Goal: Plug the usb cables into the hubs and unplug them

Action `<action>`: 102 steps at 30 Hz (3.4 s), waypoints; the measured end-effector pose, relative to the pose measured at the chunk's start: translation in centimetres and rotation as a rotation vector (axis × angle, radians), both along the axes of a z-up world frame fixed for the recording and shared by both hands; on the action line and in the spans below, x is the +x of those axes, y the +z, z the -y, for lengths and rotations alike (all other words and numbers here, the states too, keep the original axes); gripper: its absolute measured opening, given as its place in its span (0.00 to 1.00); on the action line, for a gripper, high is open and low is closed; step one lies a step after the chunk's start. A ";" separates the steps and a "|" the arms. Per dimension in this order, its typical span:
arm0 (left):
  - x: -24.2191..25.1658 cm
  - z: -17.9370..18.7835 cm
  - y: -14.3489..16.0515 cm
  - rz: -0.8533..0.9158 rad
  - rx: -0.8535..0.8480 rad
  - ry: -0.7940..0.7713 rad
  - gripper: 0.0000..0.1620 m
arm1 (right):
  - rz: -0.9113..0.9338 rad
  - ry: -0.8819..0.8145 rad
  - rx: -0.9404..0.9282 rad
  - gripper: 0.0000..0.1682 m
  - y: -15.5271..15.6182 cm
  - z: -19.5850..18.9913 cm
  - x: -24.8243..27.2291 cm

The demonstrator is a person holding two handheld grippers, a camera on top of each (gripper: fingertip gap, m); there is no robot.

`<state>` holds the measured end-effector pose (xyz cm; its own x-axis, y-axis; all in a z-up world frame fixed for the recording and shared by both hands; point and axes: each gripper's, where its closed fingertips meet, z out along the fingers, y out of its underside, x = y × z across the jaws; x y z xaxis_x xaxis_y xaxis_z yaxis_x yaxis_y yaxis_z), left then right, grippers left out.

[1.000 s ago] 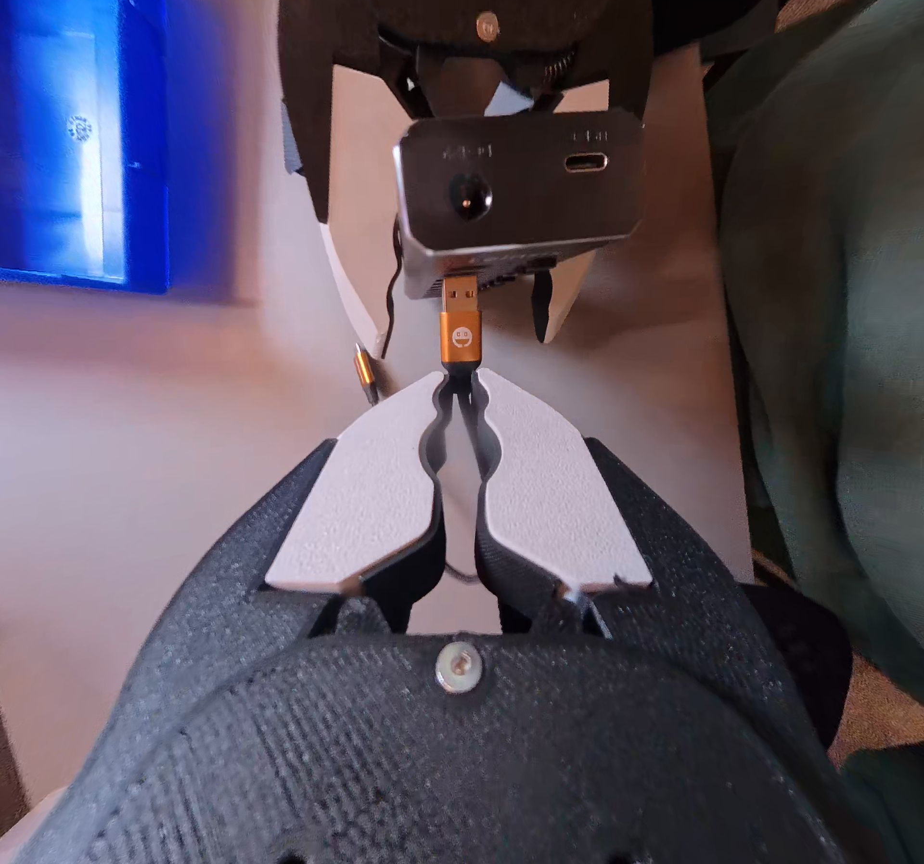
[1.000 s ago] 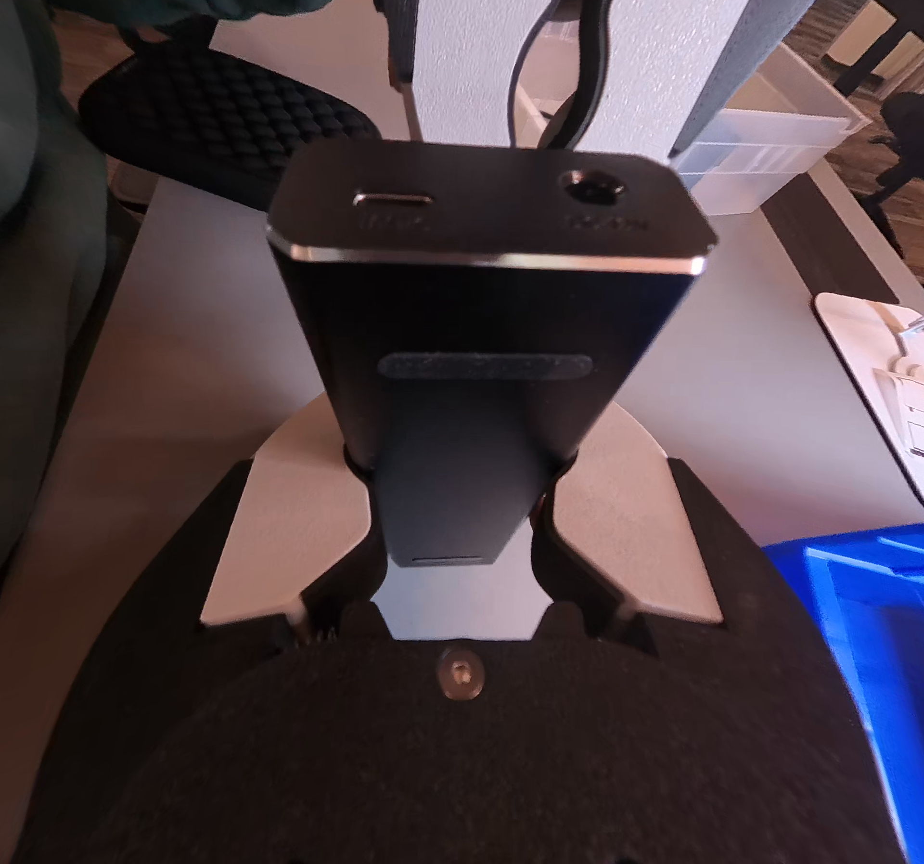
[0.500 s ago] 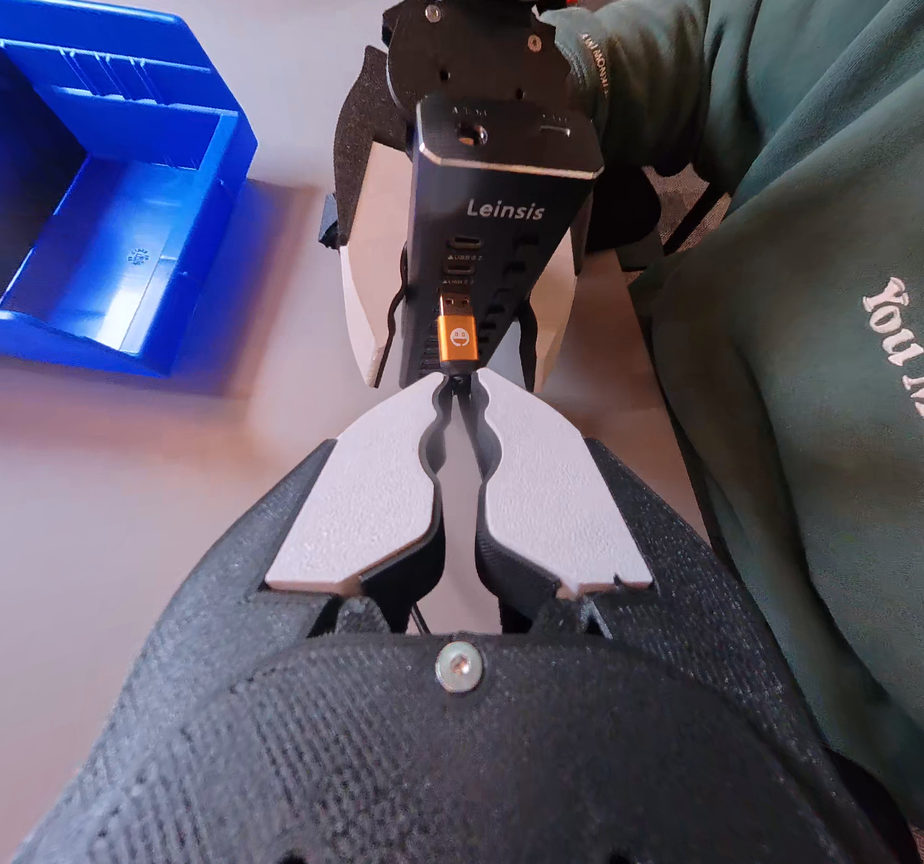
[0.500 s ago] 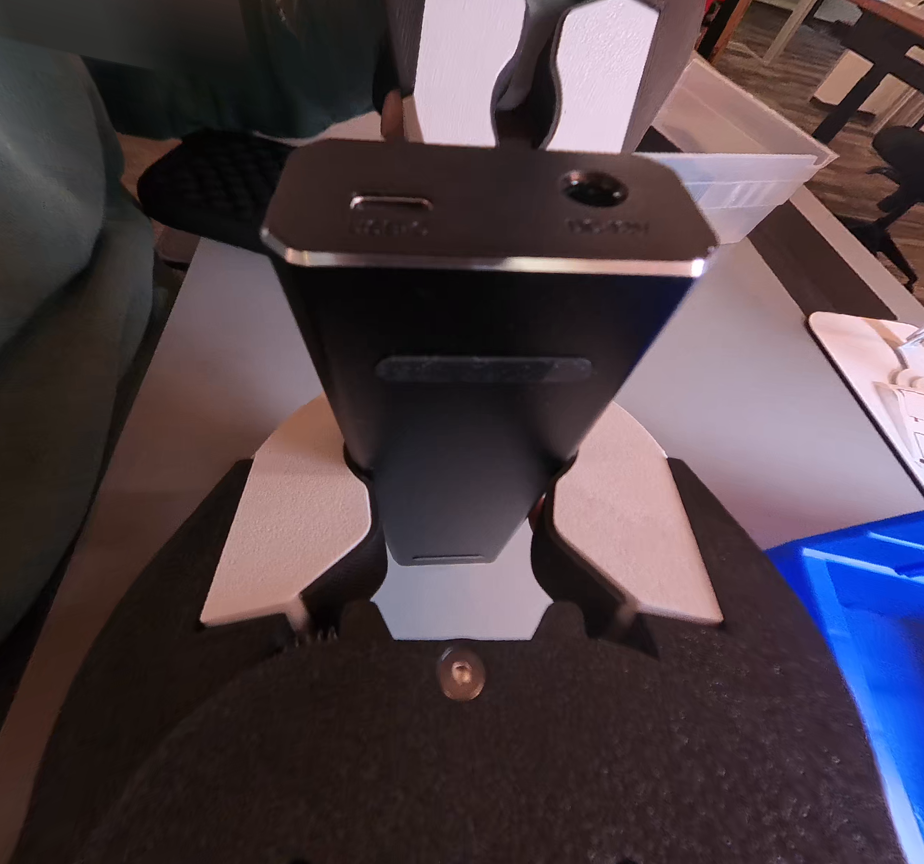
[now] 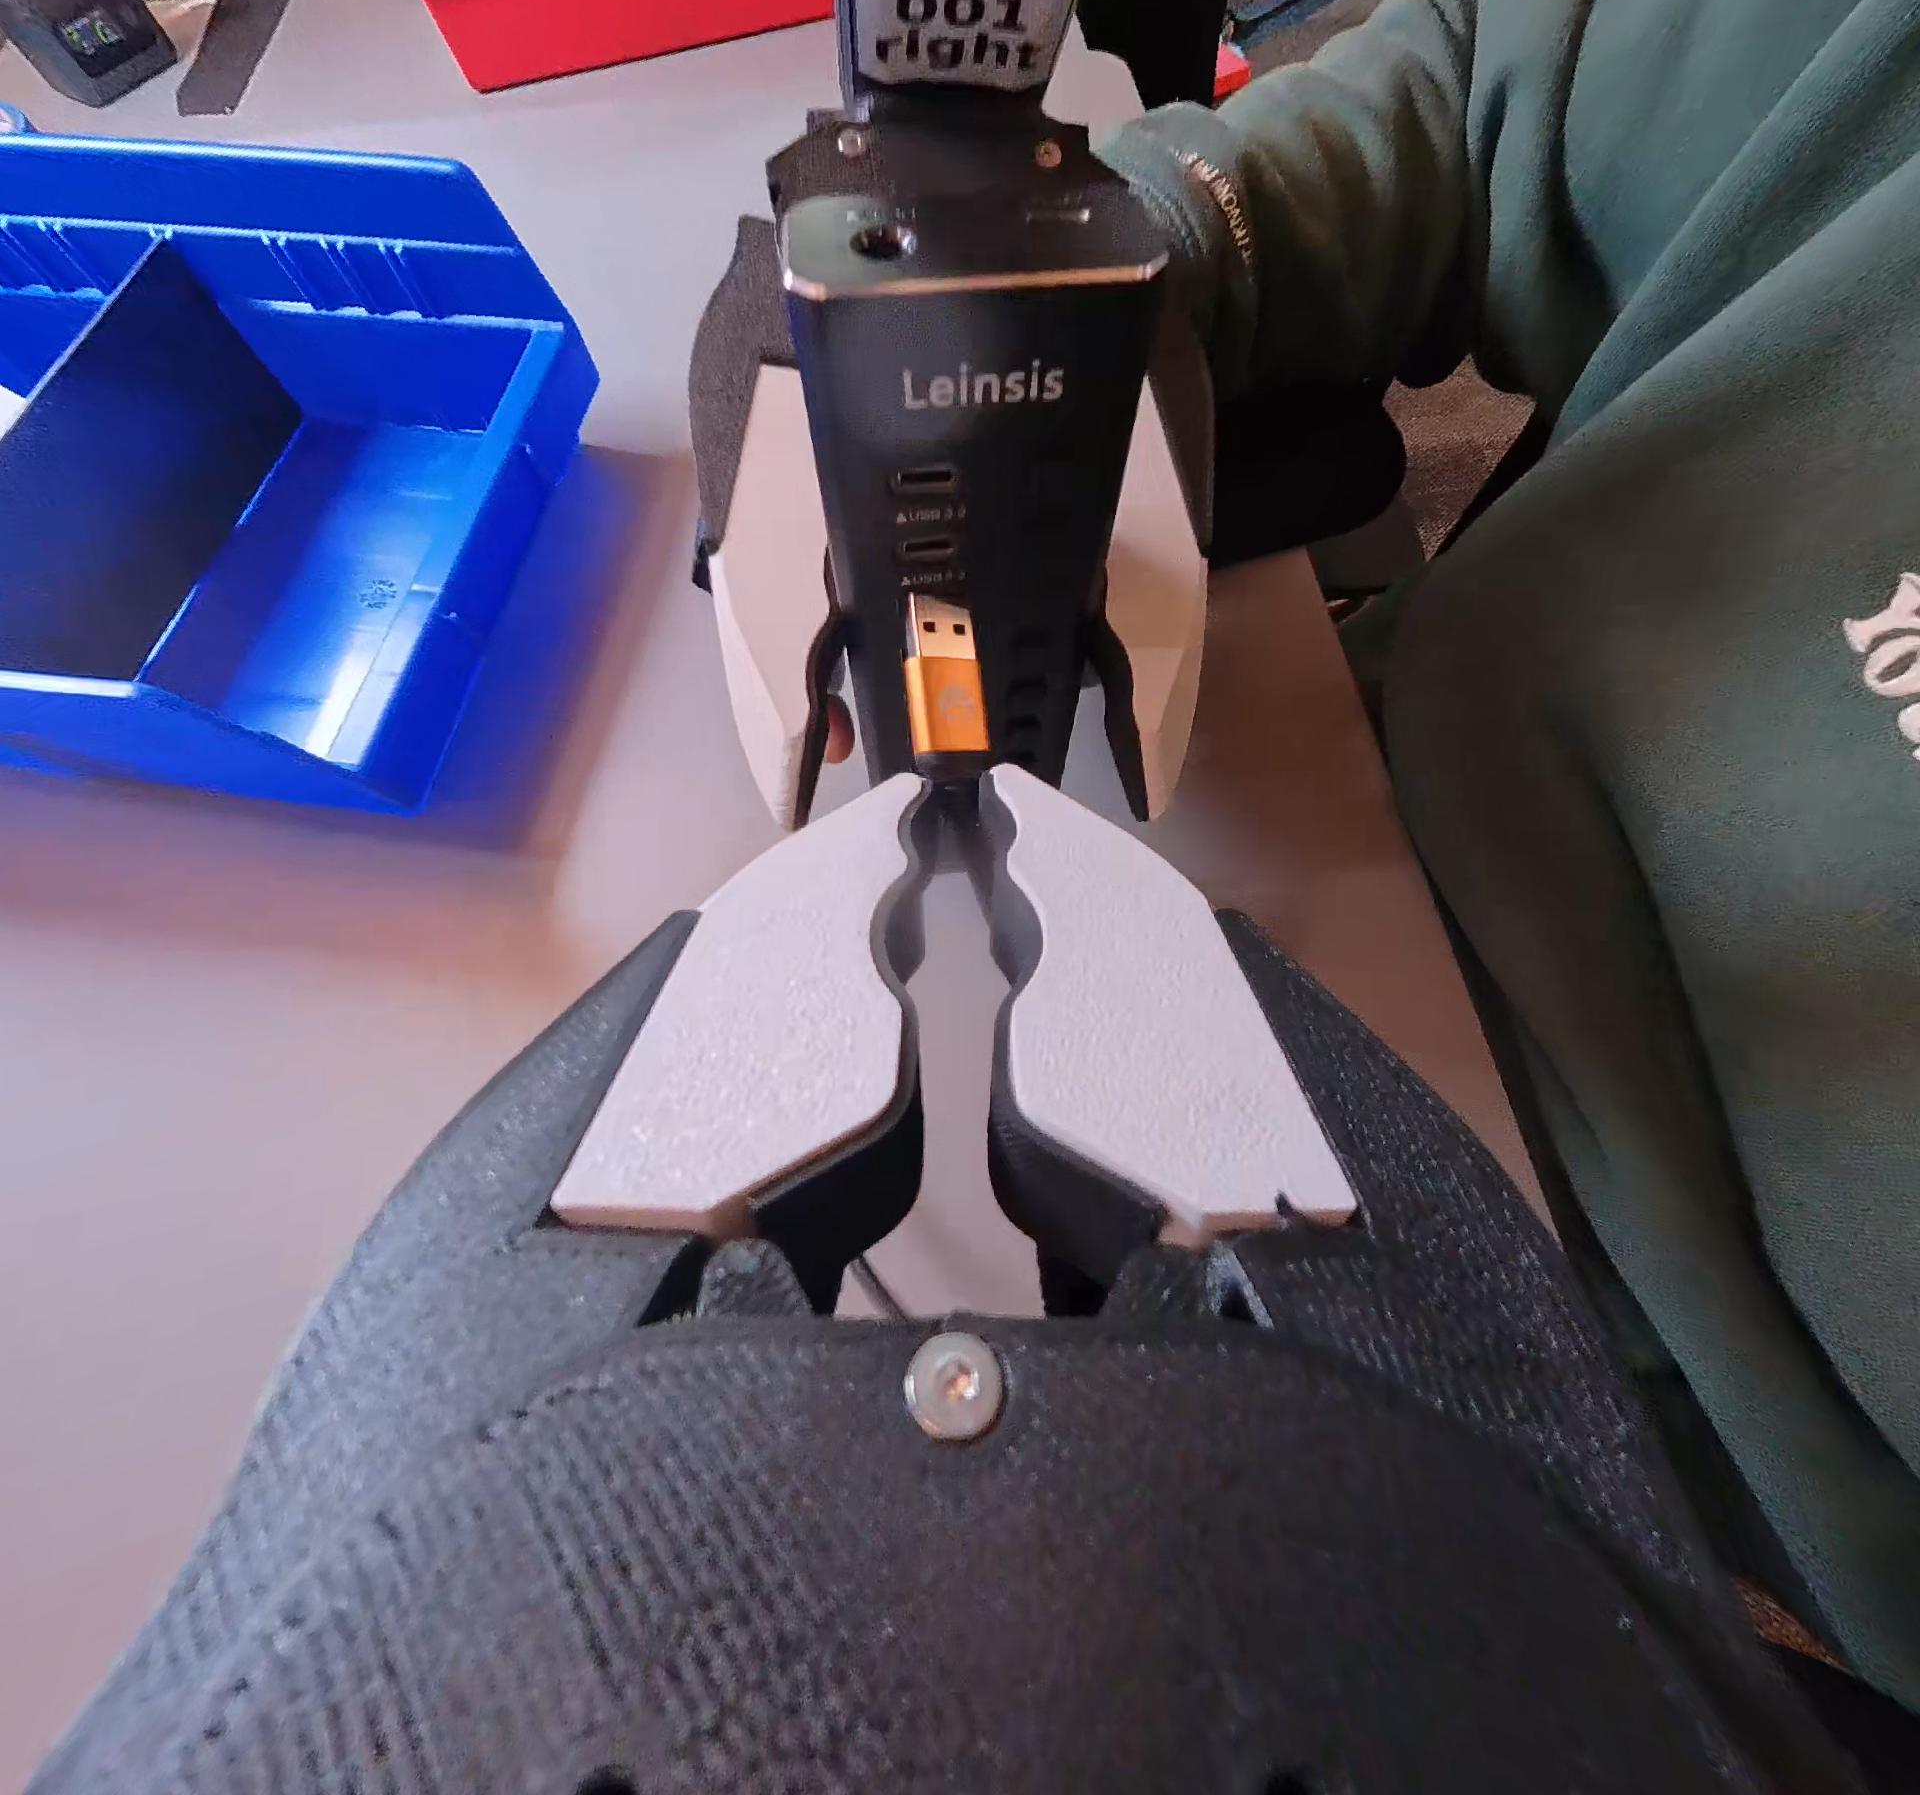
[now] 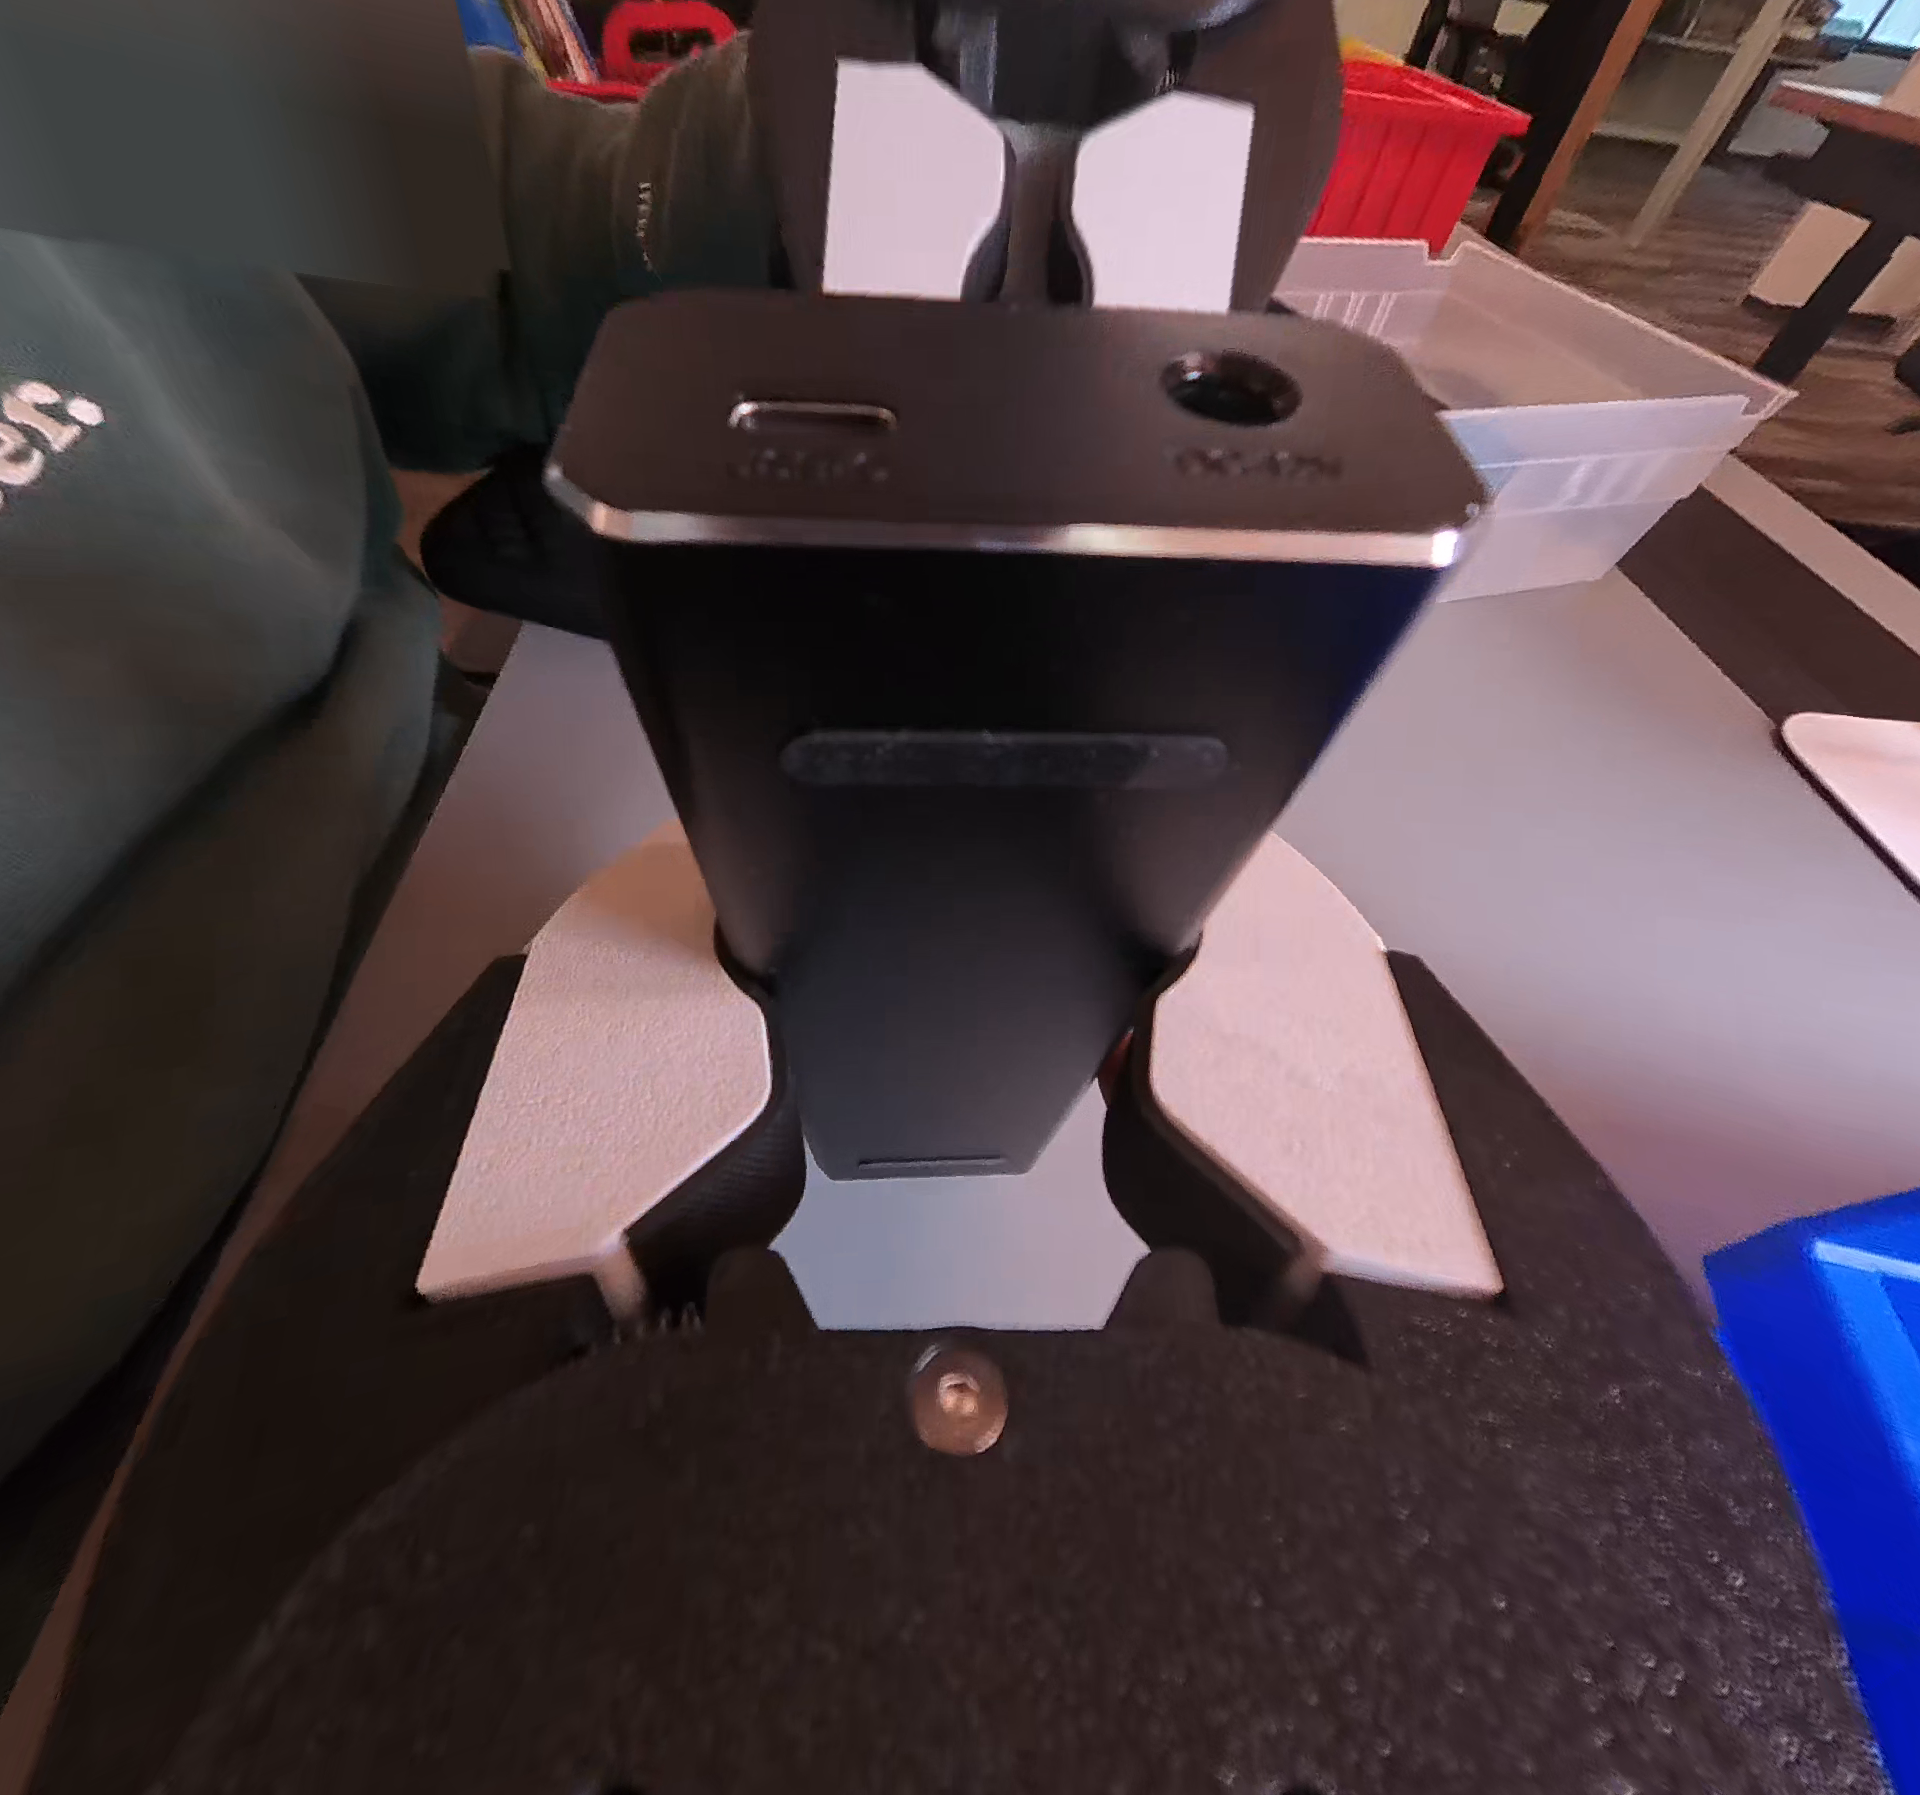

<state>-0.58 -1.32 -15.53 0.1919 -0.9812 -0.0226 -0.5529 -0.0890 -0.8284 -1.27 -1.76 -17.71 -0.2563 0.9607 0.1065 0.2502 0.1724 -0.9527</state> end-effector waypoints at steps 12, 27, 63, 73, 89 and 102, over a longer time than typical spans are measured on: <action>0.1 1.0 -1.1 0.017 -0.146 -0.022 0.04 | 0.059 -0.008 0.153 0.43 -1.1 0.0 0.2; 0.0 2.0 -1.8 -0.111 -0.348 -0.084 0.04 | 0.121 0.061 0.284 0.43 -2.6 0.8 0.4; 1.0 2.8 -2.0 0.034 -0.377 -0.115 0.04 | 0.115 0.148 0.195 0.43 -2.4 2.0 1.2; 1.1 2.7 0.5 0.249 -0.322 -0.139 0.04 | -0.139 0.260 -0.201 0.43 2.7 1.9 2.2; -0.8 1.9 -0.8 0.475 -0.173 -0.127 0.04 | -0.145 0.296 -0.256 0.43 2.5 2.5 2.3; -8.7 -7.4 -1.9 -0.268 0.837 0.483 0.04 | -0.187 0.159 -0.257 0.44 2.8 -0.5 2.4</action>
<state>-9.27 6.13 -17.42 0.4530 -0.4482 -0.7707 -0.7887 0.2015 -0.5808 1.14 -1.24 -14.89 -0.4034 0.9120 -0.0742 0.0569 -0.0560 -0.9968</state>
